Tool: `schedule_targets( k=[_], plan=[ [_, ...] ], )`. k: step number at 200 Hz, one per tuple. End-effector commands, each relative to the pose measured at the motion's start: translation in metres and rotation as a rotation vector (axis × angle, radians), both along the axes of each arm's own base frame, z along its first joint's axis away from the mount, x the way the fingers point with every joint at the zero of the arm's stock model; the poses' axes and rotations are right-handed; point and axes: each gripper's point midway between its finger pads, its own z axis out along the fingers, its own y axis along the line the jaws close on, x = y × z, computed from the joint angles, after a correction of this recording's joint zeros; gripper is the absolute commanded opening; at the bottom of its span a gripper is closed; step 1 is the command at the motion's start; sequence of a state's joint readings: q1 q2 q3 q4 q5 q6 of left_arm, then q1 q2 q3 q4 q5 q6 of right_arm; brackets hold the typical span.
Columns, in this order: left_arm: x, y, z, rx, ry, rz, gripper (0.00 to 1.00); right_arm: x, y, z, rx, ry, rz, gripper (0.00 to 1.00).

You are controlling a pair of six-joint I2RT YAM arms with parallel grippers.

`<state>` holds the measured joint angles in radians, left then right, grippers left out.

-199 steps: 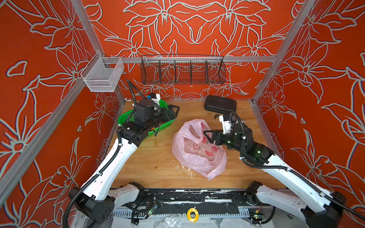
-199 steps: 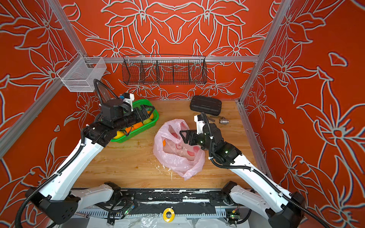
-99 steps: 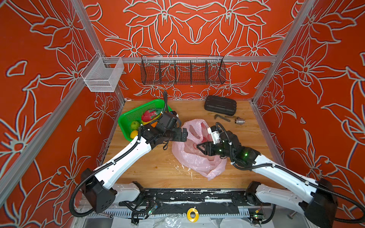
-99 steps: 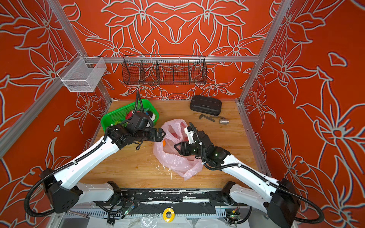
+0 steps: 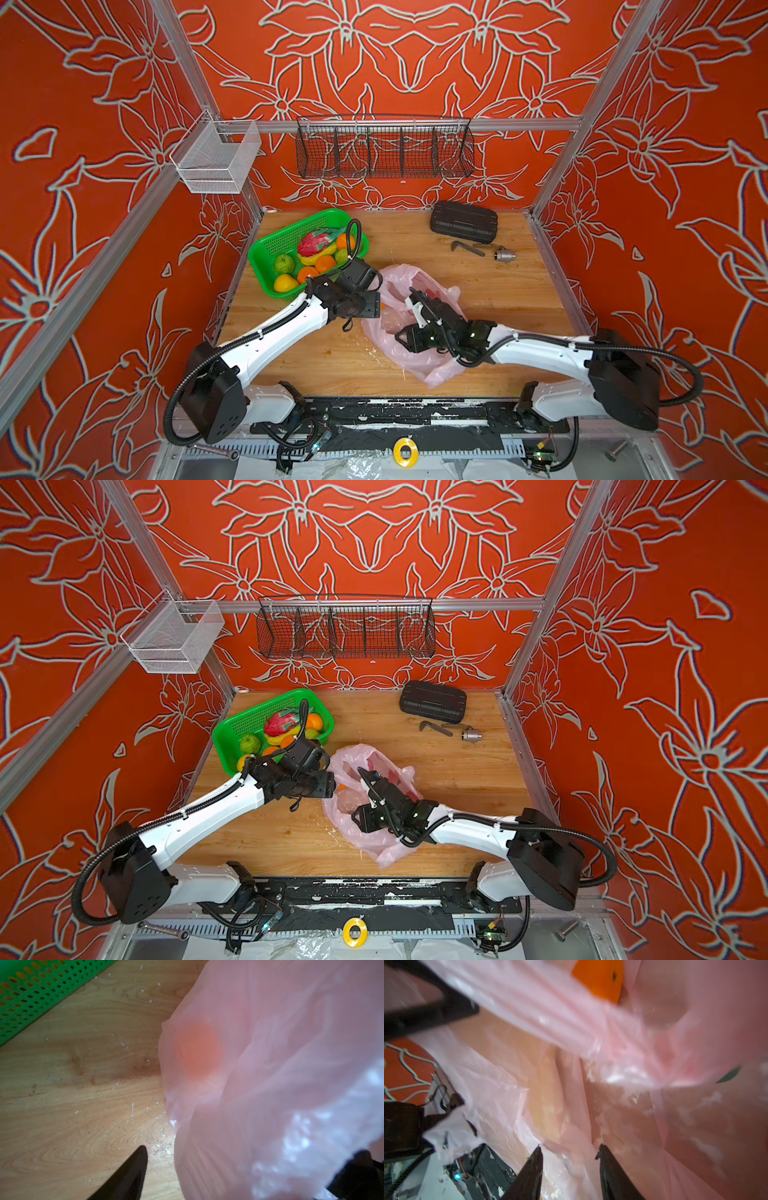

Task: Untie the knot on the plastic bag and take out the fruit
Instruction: 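Move the left gripper to the pink bag edge while right reaches into the bag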

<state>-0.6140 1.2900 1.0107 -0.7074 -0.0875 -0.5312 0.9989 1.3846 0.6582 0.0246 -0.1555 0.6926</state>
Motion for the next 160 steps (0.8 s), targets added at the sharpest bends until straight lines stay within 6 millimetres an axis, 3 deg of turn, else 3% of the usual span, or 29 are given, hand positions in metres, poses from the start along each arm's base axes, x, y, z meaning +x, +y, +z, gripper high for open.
schedule_targets(
  k=[1, 33, 75, 119, 135, 160],
  plan=[
    [0.001, 0.010, 0.006, -0.026, -0.047, 0.069, 0.72, -0.009, -0.004, -0.016, -0.054, -0.002, 0.027, 0.45],
    [0.001, 0.009, 0.017, -0.079, -0.080, 0.082, 0.74, 0.004, -0.009, -0.004, -0.049, -0.066, -0.038, 0.47],
    [0.012, 0.010, 0.057, -0.249, -0.145, 0.118, 0.88, 0.036, -0.019, 0.018, -0.046, -0.189, -0.197, 0.50],
    [0.025, 0.029, 0.090, -0.376, -0.268, 0.197, 0.92, 0.066, -0.012, 0.036, 0.021, -0.257, -0.291, 0.54],
    [0.028, 0.039, 0.091, -0.379, -0.295, 0.238, 0.92, 0.073, -0.008, 0.039, 0.048, -0.265, -0.309, 0.56],
    [0.035, 0.052, 0.072, -0.380, -0.285, 0.316, 0.90, 0.077, 0.001, 0.047, 0.112, -0.274, -0.290, 0.60]
  ],
)
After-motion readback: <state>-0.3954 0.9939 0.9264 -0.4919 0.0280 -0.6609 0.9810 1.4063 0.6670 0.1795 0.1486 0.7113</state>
